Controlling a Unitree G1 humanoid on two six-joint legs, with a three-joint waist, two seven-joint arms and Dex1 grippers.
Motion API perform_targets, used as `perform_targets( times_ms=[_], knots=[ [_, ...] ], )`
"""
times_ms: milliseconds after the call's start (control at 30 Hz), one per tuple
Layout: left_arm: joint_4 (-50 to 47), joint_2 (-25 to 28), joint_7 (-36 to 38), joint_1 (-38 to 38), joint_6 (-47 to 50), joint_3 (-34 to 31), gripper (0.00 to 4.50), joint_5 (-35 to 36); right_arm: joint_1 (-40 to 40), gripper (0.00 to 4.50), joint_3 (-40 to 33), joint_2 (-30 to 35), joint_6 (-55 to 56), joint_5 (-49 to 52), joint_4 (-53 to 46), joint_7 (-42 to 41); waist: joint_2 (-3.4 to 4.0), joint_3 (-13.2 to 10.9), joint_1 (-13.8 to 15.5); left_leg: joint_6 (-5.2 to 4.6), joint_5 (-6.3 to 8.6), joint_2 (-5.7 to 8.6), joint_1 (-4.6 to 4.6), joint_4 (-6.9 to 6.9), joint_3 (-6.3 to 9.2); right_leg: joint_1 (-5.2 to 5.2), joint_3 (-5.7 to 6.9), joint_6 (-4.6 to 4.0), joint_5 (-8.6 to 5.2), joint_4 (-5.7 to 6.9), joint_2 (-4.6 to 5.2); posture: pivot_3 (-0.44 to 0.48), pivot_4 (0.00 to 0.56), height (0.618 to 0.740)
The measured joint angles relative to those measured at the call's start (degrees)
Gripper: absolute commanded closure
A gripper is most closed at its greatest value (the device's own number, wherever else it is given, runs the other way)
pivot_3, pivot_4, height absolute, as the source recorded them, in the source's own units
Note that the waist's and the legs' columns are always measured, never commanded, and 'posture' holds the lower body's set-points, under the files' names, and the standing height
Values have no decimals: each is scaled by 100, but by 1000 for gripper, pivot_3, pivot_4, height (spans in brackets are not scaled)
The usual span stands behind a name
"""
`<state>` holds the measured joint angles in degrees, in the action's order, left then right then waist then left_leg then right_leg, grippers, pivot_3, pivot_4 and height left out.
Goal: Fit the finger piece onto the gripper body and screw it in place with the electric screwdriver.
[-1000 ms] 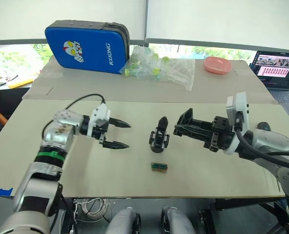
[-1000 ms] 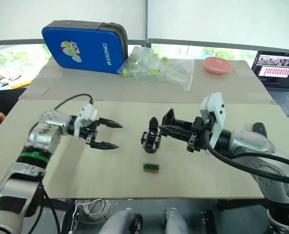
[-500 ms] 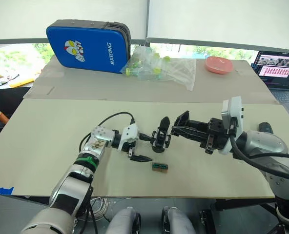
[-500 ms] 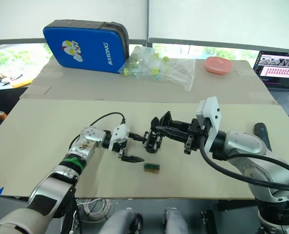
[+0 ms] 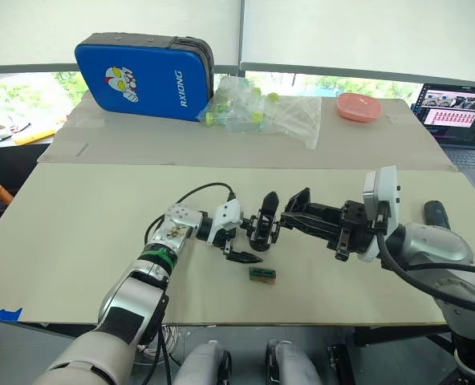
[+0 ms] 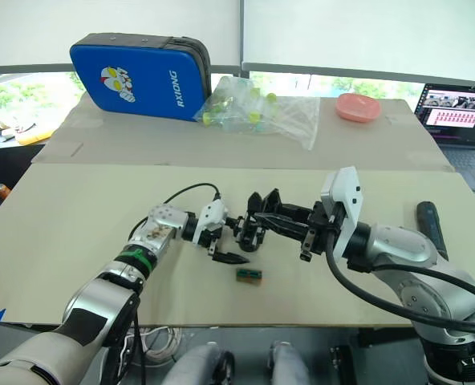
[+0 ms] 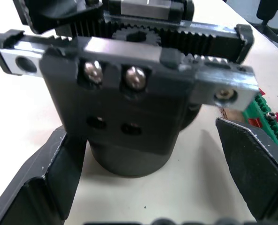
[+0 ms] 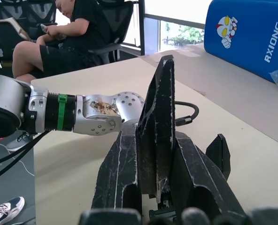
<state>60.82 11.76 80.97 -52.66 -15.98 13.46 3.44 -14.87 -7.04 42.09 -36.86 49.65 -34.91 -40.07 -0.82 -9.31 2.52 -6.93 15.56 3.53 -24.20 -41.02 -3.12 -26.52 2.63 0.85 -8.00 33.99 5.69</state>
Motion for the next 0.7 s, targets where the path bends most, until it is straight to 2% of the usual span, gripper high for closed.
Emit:
perform_targets(
  times_ms=[300,400,500,633,700],
  knots=[
    [326,-99,-158,-150,-62,-118,0,-139,116,4086,0,3,1,-84,-69,-55,-1,0,-6,0,0,0,1,-4,0,2,0,2,1,2,-1,0,150,740],
    [354,-106,-178,-150,-108,-140,761,-183,199,4086,0,3,1,-121,-76,-83,-1,0,-10,-1,1,0,1,-6,0,3,-1,3,2,2,-1,0,150,740],
    [399,-112,-303,-151,-126,-177,2083,-215,200,4086,10,-29,6,-168,-78,-97,-2,1,-14,-1,1,-1,3,-7,0,4,-1,3,2,3,-2,0,150,740],
    [422,-109,-395,-164,-213,-192,2171,-334,-60,4086,291,-299,85,-373,-13,-105,-2,1,-21,3,-1,-1,10,-8,0,11,-2,-1,6,5,-2,0,150,740],
    [436,-114,-417,-164,-257,-195,2171,-374,-245,4086,647,-319,344,-810,180,-244,-2,1,-24,3,-1,-1,14,-15,0,17,0,-1,9,6,-4,0,150,740]
  ],
)
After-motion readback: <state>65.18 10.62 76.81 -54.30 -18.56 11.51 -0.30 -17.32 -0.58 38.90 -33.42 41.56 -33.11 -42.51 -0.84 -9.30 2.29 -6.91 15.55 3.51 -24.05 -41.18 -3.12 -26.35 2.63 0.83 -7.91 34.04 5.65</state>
